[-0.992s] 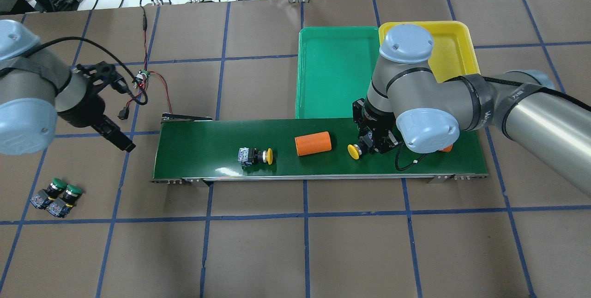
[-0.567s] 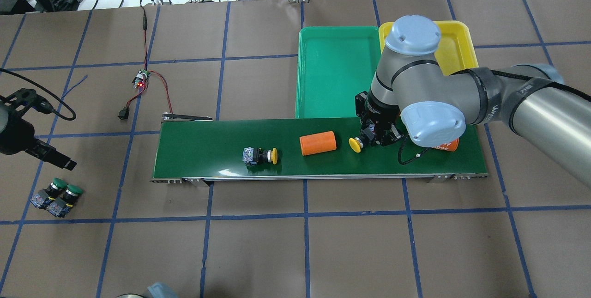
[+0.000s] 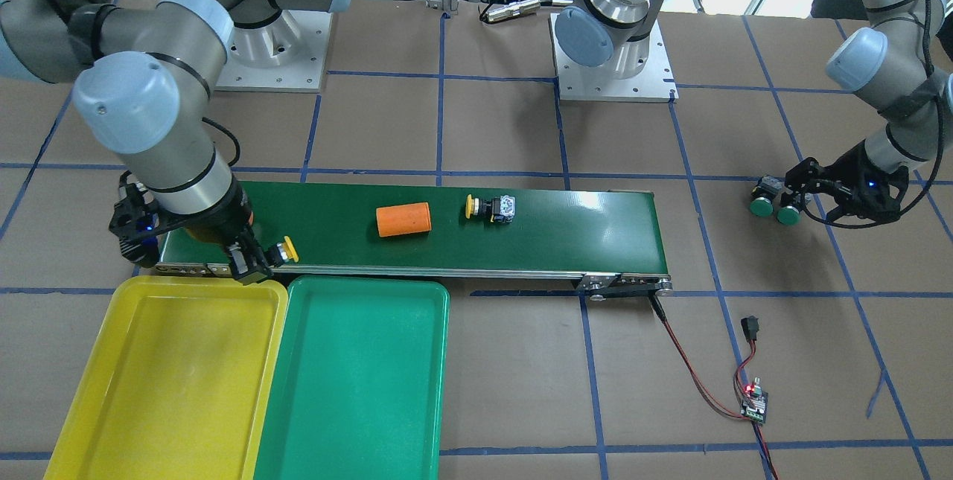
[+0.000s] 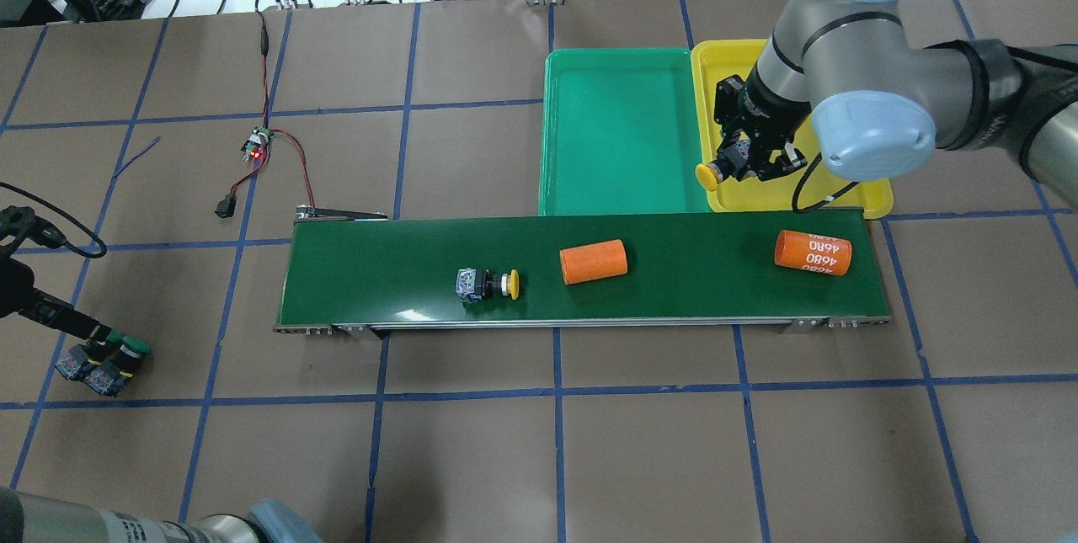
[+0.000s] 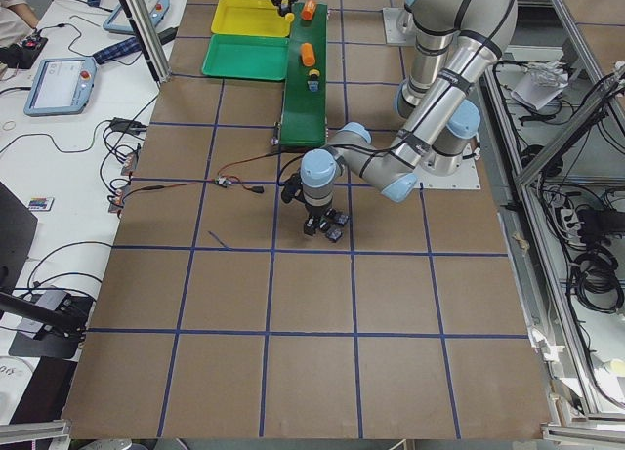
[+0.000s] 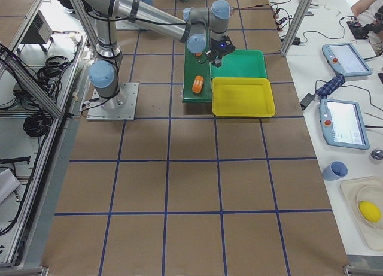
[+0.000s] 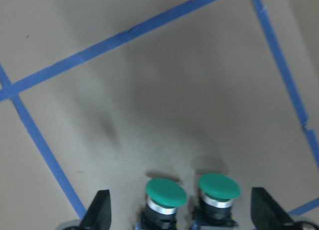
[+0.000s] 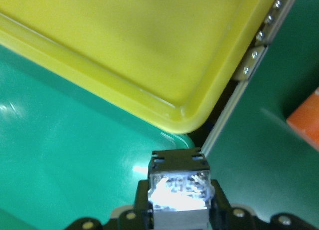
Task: Sort buttons by color to trays
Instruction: 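Carry the yellow button into the yellow tray with the right gripper and release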
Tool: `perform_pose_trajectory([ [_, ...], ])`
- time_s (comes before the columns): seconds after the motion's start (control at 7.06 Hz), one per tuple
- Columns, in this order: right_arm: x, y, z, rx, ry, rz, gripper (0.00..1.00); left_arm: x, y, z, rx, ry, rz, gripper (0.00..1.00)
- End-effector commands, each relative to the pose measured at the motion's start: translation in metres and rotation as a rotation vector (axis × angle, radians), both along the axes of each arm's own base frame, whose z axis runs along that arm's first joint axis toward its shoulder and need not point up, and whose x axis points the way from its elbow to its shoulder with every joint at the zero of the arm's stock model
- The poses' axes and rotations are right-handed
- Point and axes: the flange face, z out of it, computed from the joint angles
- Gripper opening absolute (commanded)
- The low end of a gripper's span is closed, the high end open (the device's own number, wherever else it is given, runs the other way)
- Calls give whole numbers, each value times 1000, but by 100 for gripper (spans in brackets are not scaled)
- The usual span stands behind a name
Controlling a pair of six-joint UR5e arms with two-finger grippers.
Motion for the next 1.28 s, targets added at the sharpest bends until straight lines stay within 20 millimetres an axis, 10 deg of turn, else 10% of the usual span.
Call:
perform_pose_trajectory([
  [0.0, -71, -52, -24, -43, 58, -62, 0, 5, 15, -21, 28, -26, -2, 91],
  [0.14, -112, -77, -38, -37, 64, -60, 0, 5, 14, -24, 29, -24, -6, 90],
  [0.28, -137, -92, -49, -31, 66, -62, 0, 6, 14, -27, 32, -21, -6, 66],
  [0.43, -144, -99, -59, -21, 67, -57, 0, 7, 14, -29, 33, -19, -6, 46],
  [0.99, -145, -97, -80, 7, 68, 136, 0, 8, 11, -33, 30, -13, -7, 45],
  [1.13, -145, -96, -83, 13, 74, 229, 0, 9, 10, -28, 25, -23, -7, 23],
])
